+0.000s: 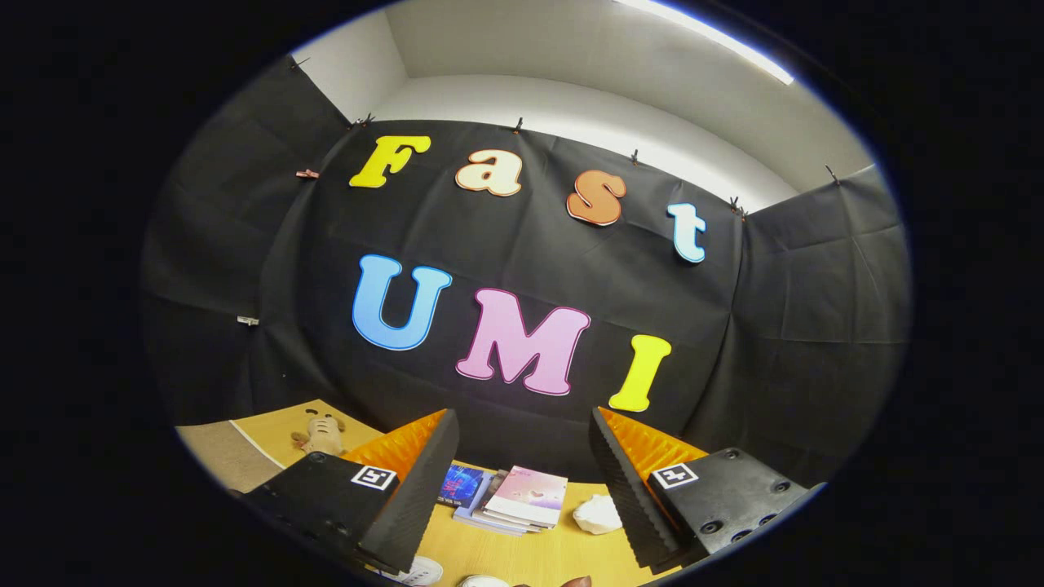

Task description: Open the storage box then place both shoes into the box .Put the left shoe in first, then the right shoe, with the right side of both shoes facing outward in a uniform manner.

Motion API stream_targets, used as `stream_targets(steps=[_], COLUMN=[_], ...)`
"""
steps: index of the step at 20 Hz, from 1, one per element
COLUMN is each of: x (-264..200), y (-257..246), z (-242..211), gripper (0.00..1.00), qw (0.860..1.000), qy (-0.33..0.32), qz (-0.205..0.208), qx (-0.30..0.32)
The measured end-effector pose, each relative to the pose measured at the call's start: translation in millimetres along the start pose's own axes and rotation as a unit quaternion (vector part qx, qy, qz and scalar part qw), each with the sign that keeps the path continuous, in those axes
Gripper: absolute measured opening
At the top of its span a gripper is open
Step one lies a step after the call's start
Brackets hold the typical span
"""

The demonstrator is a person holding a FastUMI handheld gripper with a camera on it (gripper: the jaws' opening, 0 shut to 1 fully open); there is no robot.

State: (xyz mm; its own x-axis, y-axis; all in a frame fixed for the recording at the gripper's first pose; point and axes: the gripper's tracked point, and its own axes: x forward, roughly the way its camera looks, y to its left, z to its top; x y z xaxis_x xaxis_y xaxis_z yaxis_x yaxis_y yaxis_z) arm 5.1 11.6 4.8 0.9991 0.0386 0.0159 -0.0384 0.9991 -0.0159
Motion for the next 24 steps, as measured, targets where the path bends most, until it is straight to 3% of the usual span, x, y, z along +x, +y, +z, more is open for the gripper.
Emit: stream_targets(steps=[9,12,15,18,20,22,24], x=[-7,-10,-9,-12,-16,-30,-49], y=[8,23,65,106,138,171,200], z=[-2,-7,-34,-64,-93,-114,-121], gripper=[0.97,0.97,0.97,0.97,0.98,0.98,0.99], qw=[1.0,0.997,0.987,0.966,0.944,0.909,0.864], qy=[0.006,0.02,0.058,0.109,0.157,0.2,0.231], qz=[0.025,0.066,0.133,0.2,0.249,0.305,0.356], qx=[-0.004,0.024,0.074,0.122,0.152,0.204,0.271])
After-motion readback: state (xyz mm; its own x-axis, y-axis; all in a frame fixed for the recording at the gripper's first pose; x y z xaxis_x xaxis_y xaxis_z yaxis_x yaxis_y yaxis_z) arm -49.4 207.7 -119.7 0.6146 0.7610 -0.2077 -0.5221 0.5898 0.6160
